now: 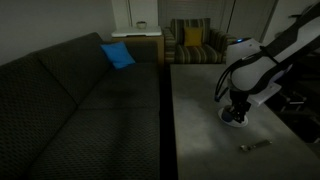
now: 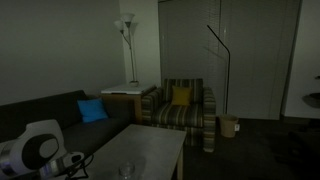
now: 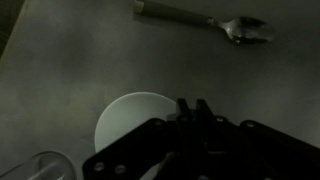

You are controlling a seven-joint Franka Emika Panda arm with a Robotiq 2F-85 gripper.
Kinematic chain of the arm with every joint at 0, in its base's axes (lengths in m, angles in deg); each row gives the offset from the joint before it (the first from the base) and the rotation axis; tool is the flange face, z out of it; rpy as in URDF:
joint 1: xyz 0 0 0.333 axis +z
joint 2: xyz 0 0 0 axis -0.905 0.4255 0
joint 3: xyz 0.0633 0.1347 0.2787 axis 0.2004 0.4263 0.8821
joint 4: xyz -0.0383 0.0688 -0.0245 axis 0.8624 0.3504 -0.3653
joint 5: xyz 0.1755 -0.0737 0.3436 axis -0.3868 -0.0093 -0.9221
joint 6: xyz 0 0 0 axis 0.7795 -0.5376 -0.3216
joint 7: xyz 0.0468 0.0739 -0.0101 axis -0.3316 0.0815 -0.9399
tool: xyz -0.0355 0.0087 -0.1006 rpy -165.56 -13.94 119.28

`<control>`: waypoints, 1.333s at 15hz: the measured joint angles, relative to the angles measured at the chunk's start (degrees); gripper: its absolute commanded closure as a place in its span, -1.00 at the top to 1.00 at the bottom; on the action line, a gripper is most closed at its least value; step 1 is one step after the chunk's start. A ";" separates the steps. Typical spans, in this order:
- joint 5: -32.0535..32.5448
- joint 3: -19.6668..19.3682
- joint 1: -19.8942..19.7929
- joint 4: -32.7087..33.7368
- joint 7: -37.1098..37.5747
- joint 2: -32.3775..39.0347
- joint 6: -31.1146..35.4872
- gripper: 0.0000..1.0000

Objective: Put the blue mug in the white bowl

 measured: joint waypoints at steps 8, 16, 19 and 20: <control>-1.08 -1.43 -1.80 0.55 1.33 -0.07 -0.58 -0.94; -3.95 4.34 -8.60 3.13 -7.03 0.57 -2.87 -0.94; -4.25 4.90 -8.94 3.61 -7.89 0.57 -4.95 -0.94; -4.25 4.91 -8.91 3.61 -7.90 0.57 -5.43 -0.94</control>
